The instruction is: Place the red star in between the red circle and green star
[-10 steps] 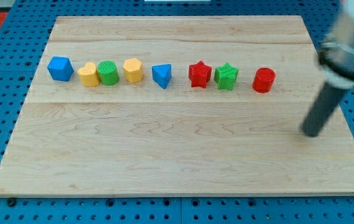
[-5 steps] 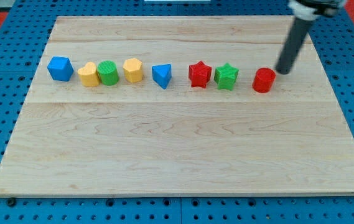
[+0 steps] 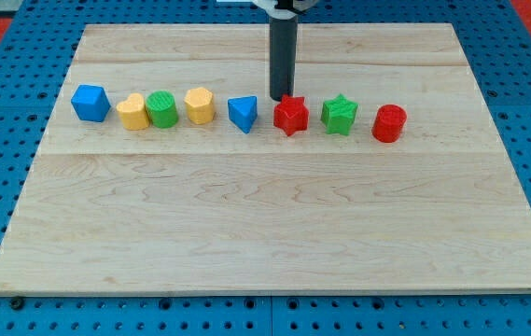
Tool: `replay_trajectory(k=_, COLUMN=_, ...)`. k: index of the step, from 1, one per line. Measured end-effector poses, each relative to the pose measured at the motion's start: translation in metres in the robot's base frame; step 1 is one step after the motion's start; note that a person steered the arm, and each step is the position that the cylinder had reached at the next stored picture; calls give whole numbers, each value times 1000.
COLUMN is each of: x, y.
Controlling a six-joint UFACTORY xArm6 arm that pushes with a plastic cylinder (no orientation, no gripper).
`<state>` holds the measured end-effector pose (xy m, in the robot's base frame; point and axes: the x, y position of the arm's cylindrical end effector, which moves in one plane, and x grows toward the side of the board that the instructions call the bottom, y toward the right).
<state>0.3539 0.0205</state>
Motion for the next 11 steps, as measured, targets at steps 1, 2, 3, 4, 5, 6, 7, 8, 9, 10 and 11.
replay_trajectory(k=1, x=59, y=13)
replay_trajectory(k=2, x=65, y=24)
replay_trajectory(k=3, x=61, y=37)
replay_trajectory(k=4, x=55, y=-3)
replay_trajectory(k=5, x=105, y=25)
replay_trajectory(k=6, x=135, y=32)
replay_trajectory(k=7, x=121, y=42)
replay_trajectory(k=8, x=97, y=81)
replay_trajectory(k=9, x=61, y=119)
replay_trajectory(k=10, x=73, y=68)
replay_trajectory(k=11, x=56, y=-16)
